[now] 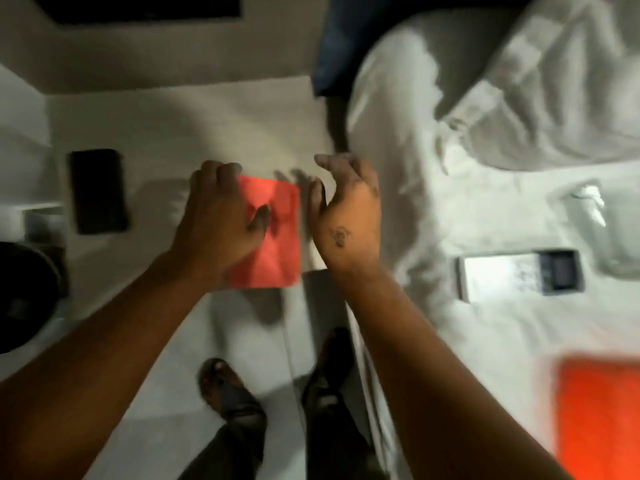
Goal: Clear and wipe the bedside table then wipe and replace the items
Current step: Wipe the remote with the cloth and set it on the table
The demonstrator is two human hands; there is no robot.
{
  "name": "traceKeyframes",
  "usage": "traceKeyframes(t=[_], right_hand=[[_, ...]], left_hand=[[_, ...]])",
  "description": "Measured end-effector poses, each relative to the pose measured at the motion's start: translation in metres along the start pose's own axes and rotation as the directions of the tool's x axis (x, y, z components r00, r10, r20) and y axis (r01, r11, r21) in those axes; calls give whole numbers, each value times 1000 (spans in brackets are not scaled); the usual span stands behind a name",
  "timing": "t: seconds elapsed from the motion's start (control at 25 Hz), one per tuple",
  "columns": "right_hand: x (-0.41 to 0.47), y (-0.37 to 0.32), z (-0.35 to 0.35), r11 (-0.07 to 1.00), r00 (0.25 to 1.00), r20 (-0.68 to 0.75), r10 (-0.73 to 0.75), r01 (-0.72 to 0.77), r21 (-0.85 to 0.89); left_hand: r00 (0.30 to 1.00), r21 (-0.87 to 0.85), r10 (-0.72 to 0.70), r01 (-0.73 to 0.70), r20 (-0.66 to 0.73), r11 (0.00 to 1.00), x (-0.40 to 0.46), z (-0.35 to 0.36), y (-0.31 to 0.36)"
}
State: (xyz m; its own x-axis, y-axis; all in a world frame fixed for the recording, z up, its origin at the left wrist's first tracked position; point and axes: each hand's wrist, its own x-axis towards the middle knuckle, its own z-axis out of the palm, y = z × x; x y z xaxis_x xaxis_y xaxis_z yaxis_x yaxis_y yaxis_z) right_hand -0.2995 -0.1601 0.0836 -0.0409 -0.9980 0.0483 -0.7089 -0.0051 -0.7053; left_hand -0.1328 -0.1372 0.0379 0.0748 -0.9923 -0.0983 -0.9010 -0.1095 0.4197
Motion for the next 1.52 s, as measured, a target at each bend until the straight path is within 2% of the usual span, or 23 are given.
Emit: traceKeyframes(t=[0.08, 0.12, 0.2, 0.32, 0.4, 0.52, 0.6, 0.68, 0.72, 0.76, 0.8, 0.84, 0.88, 0.92, 1.0, 1.08, 1.12, 1.2, 1.28, 1.36, 1.44, 1.48, 1.52], right_hand=[[-8, 28, -69, 999, 969, -246, 40, -47, -26], [-14, 49, -103, 992, 940, -329, 91, -114, -51], [-35, 85, -153, 942, 883, -387, 265, -323, -92], [-56, 136, -199, 764, 742, -385, 548, -632, -130], [-57, 152, -208, 721, 698, -340, 630, -689, -80], [-44, 150, -207, 715, 675, -261, 689, -693, 95], [-30, 136, -207, 644, 651, -101, 752, -694, 322], [-15, 109, -190, 615, 716, 101, 691, -655, 440], [-11, 95, -180, 641, 757, 159, 634, -629, 440], [-5, 80, -164, 675, 799, 204, 565, -590, 444], [1, 62, -138, 698, 830, 254, 497, -556, 452], [5, 46, -116, 712, 846, 306, 436, -532, 458], [8, 27, -81, 727, 855, 368, 365, -509, 462], [9, 13, -50, 747, 860, 406, 310, -484, 456], [7, -9, 12, 813, 876, 417, 243, -418, 405], [-1, -14, 70, 946, 921, 364, 138, -232, 228], [-6, -10, 92, 992, 928, 367, 68, -100, 70], [-21, 2, 127, 937, 874, 485, 37, 138, -321], [-33, 13, 153, 829, 852, 521, 45, 259, -495], [-33, 19, 158, 902, 887, 462, 30, 175, -394], [-28, 23, 152, 997, 908, 418, 28, 4, -75], [-31, 21, 144, 998, 904, 426, -30, 4, 63], [-40, 15, 136, 986, 885, 444, -142, 89, 138]], left_hand=[[963, -252, 270, -266, -17, 930, -22, 11, 99], [937, -351, 350, -325, 11, 878, -31, 15, 144], [878, -434, 471, -393, 84, 810, -45, 23, 207], [783, -260, 576, -521, 235, 813, -44, 44, 261], [784, -168, 562, -536, 264, 827, -34, 52, 269], [801, -256, 533, -474, 271, 842, -29, 48, 263], [835, -385, 474, -355, 280, 852, -27, 35, 249], [891, -589, 345, -115, 295, 800, -23, 18, 212], [888, -739, 288, 81, 358, 668, -23, 12, 190], [851, -842, 268, 309, 452, 442, -23, 4, 164], [796, -842, 274, 501, 540, 203, -24, -7, 132], [716, -760, 318, 649, 622, 24, -30, -14, 109], [666, -680, 337, 727, 666, -93, -37, -20, 78], [655, -644, 329, 748, 680, -158, -45, -22, 50], [698, -645, 219, 715, 682, -269, -61, -20, -1], [744, -685, 36, 631, 667, -365, -76, -14, -48], [753, -702, -39, 593, 657, -395, -81, -10, -66], [745, -709, -142, 533, 652, -461, -86, 1, -94], [736, -701, -191, 481, 649, -527, -84, 16, -112], [735, -694, -208, 450, 645, -563, -74, 24, -119], [740, -706, -238, 416, 629, -573, -61, 29, -121], [738, -725, -261, 417, 622, -548, -55, 28, -119], [709, -729, -298, 435, 639, -528, -51, 32, -107]])
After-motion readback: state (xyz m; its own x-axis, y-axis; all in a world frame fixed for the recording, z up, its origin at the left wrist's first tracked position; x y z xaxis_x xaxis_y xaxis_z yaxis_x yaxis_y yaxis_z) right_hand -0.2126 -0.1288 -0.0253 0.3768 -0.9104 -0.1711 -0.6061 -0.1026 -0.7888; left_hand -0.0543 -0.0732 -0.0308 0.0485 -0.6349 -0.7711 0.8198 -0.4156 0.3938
